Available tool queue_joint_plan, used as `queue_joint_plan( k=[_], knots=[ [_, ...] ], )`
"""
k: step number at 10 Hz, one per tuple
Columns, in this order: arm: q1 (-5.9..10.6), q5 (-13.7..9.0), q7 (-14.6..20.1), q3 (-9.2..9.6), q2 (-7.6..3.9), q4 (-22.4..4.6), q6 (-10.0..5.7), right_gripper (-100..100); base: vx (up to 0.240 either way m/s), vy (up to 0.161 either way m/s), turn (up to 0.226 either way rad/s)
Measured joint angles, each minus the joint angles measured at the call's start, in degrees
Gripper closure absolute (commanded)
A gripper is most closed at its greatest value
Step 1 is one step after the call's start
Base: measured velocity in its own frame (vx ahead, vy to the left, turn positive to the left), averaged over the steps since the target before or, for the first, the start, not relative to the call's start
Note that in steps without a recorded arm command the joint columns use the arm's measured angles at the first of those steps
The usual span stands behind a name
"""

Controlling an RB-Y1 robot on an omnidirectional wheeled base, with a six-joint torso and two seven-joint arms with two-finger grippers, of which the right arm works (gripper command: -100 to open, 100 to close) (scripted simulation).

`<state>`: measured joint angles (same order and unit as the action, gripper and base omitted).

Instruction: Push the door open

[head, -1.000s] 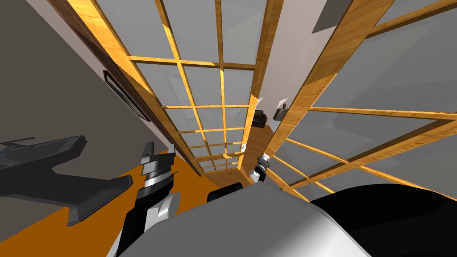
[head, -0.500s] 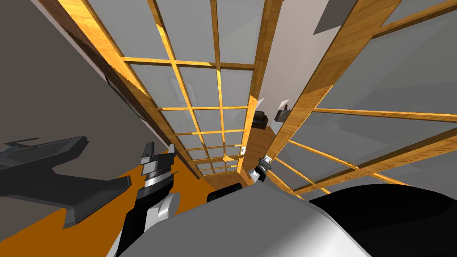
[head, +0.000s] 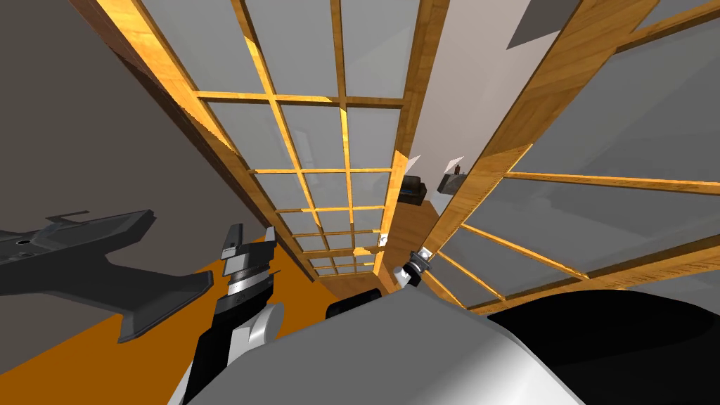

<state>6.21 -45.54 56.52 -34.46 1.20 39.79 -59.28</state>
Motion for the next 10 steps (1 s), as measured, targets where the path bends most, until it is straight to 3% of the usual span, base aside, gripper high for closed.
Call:
queue_joint_plan(
  k=[2, 4, 9, 10],
  knots=[
    [0.05, -1.4, -0.15, -0.31, -0.62, -0.66, -0.95, 100, -0.024, -0.116, 0.162],
    [0.88, -3.37, 0.18, -0.69, -2.19, -3.27, -3.27, 100, -0.021, -0.109, 0.146],
    [-0.47, -8.24, -3.04, -2.24, -2.49, -0.12, -4.46, 100, -0.026, -0.088, 0.111],
    [1.05, -8.59, -2.23, -2.32, -3.88, -3.5, -5.75, 100, -0.051, -0.087, 0.187]
  ],
)
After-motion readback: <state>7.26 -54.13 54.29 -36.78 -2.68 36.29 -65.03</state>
